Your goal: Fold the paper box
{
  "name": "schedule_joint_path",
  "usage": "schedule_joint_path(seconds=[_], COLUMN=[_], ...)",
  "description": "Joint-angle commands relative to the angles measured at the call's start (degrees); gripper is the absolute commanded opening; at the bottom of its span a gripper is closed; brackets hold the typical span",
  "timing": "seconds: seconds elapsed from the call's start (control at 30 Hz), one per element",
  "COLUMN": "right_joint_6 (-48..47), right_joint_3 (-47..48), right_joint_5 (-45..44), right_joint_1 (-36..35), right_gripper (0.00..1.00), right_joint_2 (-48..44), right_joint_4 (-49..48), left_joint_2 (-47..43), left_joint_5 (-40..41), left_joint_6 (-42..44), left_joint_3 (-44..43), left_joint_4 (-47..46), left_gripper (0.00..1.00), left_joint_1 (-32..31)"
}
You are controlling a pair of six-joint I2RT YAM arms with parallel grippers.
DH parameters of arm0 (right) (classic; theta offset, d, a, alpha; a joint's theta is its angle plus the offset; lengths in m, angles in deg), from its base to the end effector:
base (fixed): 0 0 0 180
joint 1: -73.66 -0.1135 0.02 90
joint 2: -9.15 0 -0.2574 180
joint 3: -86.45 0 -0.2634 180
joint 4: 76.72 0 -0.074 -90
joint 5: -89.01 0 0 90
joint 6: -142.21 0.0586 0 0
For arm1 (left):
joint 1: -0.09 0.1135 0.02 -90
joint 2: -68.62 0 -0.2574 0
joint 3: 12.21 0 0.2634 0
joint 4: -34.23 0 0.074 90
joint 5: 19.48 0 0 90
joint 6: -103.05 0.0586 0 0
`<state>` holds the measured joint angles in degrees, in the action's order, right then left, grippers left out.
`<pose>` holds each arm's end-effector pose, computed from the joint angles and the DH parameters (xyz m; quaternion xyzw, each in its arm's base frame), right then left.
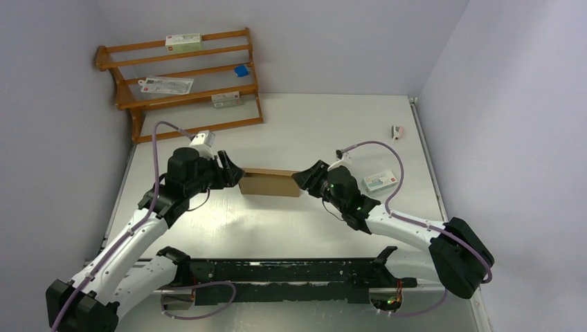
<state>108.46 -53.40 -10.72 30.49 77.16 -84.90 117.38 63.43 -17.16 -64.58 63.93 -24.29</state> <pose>0.2114 0.1847 0.1847 0.1413 0.8037 0.3928 0.4239 0.2082 -0.1023 0.2655 -0.0104 0.8474 -0.2889 0.4454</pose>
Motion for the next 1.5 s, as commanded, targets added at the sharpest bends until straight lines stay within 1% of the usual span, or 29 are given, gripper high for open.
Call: schedule_joint_path(seconds=[0.0, 0.13, 0.2, 0.27, 0.43, 0.57, 0.77, 0.9, 0.97, 1.07, 1.13, 1.27, 1.33, 1.47], right_joint_6=[-1.2, -1.5, -1.5, -1.7, -1.8, -1.5, -1.7, -1.9, -1.7, -0.7, -0.5, 0.0, 0.1, 0.3], right_joint_3=[-0.5, -0.3, 0.0, 0.2, -0.1, -0.2, -0.3, -0.4, -0.3, -0.7, -0.7, -0.6, -1.0, -2.9], right_joint_5=[0.5, 1.0, 1.2, 1.3, 1.7, 2.3, 4.2, 9.0, 11.9, 16.7, 19.3, 21.4, 21.4, 22.3], right_joint_1=[0.2, 0.2, 0.2, 0.2, 0.4, 0.7, 2.4, 5.3, 6.5, 8.7, 9.9, 11.6, 12.1, 13.2], right_gripper=[0.48, 0.48, 0.48, 0.47, 0.47, 0.46, 0.46, 0.48, 0.49, 0.50, 0.53, 0.55, 0.54, 0.47], right_joint_2=[1.2, 1.3, 1.5, 1.6, 2.2, 2.5, 1.5, 1.2, 1.6, 2.3, 2.6, 3.0, 3.4, 6.2], right_joint_4=[2.1, 2.0, 2.2, 2.2, 1.4, 1.2, 1.2, 0.1, -0.5, -2.3, -3.2, -3.6, -3.7, -5.1], left_joint_2=[1.9, 4.3, 5.4, 6.7, 8.3, 8.6, 8.8, 8.7, 8.9, 9.4, 9.5, 9.3, 9.3, 9.6], left_joint_5=[2.0, -1.8, -5.8, -8.9, -10.7, -11.3, -11.4, -11.2, -11.1, -11.1, -10.9, -10.4, -10.1, -9.9], left_joint_6=[-5.0, -8.0, -9.4, -10.2, -11.8, -13.9, -13.7, -13.7, -13.4, -12.3, -11.6, -10.6, -10.3, -10.4], left_joint_3=[1.1, 4.5, 6.1, 7.2, 11.3, 14.8, 17.2, 19.2, 19.6, 19.5, 19.3, 19.1, 19.1, 19.7], left_joint_4=[-5.0, -11.2, -14.9, -16.1, -20.8, -24.2, -24.5, -25.5, -25.4, -24.5, -24.0, -23.1, -22.8, -23.1], left_gripper=[0.65, 0.63, 0.61, 0.58, 0.52, 0.41, 0.30, 0.21, 0.18, 0.16, 0.15, 0.14, 0.13, 0.12], left_joint_1=[1.3, 5.2, 7.4, 8.5, 10.0, 11.6, 13.0, 13.1, 13.1, 13.1, 13.1, 13.1, 13.1, 13.1])
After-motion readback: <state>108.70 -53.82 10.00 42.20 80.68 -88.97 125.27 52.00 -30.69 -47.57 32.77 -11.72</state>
